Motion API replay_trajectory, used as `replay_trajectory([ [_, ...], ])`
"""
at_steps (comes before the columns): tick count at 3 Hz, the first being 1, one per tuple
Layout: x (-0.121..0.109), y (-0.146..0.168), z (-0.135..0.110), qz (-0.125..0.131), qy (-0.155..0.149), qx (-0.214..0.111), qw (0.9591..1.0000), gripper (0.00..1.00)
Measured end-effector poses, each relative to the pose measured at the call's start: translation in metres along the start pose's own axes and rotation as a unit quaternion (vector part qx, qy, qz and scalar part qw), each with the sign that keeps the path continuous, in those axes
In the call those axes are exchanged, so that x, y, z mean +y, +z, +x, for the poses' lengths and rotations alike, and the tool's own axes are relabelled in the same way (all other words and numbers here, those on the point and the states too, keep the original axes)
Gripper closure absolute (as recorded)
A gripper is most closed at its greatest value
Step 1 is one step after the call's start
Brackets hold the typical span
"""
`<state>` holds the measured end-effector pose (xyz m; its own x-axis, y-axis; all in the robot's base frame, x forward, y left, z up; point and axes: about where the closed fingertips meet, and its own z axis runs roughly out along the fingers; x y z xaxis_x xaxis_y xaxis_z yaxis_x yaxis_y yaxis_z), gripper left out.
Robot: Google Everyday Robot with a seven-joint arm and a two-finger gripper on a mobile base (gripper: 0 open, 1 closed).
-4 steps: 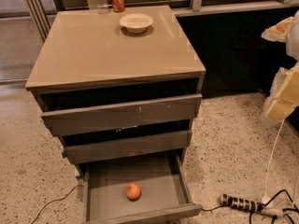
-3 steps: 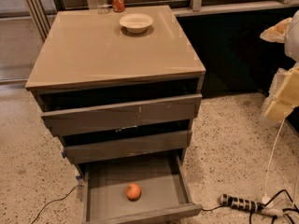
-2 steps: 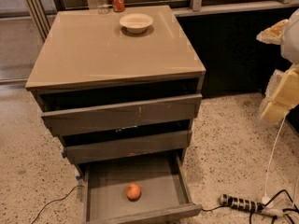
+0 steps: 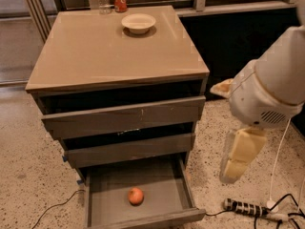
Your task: Pick orange from bottom drawer and place on counter
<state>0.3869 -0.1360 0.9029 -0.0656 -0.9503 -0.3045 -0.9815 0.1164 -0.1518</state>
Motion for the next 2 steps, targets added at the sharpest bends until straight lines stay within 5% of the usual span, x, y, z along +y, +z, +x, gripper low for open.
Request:
replay_trajectory([
  [1, 0.0280, 0.0378, -0.0018, -0.043, -0.015, 0.009, 0.9989, 0.00],
  [2, 0.0280, 0.0378, -0.0018, -0.043, -0.015, 0.009, 0.9989, 0.00],
])
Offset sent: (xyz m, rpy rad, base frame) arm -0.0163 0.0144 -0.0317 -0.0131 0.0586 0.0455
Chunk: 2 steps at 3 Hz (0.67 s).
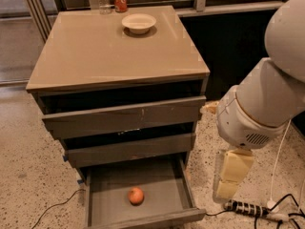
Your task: Pick orange from bottom drawer and place on counter
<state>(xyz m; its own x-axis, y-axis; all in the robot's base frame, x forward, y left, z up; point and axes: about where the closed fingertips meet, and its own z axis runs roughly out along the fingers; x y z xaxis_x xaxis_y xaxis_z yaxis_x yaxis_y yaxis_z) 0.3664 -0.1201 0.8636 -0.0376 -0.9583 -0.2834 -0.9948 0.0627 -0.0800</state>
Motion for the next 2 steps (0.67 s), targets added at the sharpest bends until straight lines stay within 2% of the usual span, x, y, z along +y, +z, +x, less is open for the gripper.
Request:
replay_trajectory([
  [1, -0.022, 0.008, 0.006, -0.006, 0.009, -0.019, 0.9998, 0.00],
  [2, -0.071, 0.030, 0.012, -0.023, 0.029, -0.048, 0.9982, 0.00],
])
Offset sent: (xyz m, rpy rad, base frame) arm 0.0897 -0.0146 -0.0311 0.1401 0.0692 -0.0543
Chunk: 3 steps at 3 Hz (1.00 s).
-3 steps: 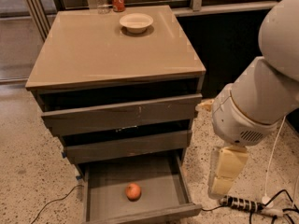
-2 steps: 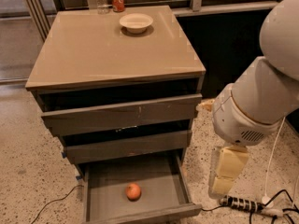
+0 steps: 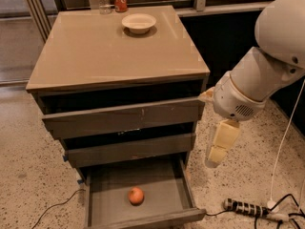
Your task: Pick orange from bottom drawer and place on counter
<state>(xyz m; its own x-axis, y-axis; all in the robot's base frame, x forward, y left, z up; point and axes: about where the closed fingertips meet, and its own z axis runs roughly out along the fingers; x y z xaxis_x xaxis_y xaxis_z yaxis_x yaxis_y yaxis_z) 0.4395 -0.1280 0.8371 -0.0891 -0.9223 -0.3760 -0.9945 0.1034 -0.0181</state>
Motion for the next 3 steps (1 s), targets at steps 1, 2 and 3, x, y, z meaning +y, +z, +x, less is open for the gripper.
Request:
replay_trajectory([
  [1, 0.000, 0.005, 0.002, -0.005, 0.002, -0.005, 1.0000, 0.00],
  [2, -0.002, 0.015, 0.006, -0.015, 0.008, -0.016, 0.9997, 0.00],
  [3, 0.007, 0.053, 0.004, -0.050, 0.006, -0.027, 0.9984, 0.00],
])
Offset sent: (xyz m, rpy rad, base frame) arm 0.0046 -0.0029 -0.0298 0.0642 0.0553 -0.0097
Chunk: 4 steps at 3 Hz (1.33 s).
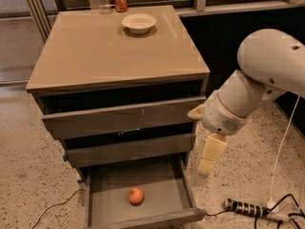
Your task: Pick orange from bottom drawer and place on counter
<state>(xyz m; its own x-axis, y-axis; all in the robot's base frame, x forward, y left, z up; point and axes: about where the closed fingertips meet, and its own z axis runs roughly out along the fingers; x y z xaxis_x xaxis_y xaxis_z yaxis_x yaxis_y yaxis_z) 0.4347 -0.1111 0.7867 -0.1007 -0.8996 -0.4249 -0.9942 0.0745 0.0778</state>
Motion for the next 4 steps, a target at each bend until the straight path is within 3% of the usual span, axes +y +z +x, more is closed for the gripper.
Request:
replay_trajectory([
  [2, 0.023, 0.082, -0.007, -0.082, -0.022, 0.011, 0.9964, 0.00],
  [3, 0.023, 0.082, -0.007, -0.082, -0.022, 0.011, 0.9964, 0.00],
  [4, 0.010, 0.104, -0.012, -0.096, -0.020, 0.016, 0.9951, 0.00],
])
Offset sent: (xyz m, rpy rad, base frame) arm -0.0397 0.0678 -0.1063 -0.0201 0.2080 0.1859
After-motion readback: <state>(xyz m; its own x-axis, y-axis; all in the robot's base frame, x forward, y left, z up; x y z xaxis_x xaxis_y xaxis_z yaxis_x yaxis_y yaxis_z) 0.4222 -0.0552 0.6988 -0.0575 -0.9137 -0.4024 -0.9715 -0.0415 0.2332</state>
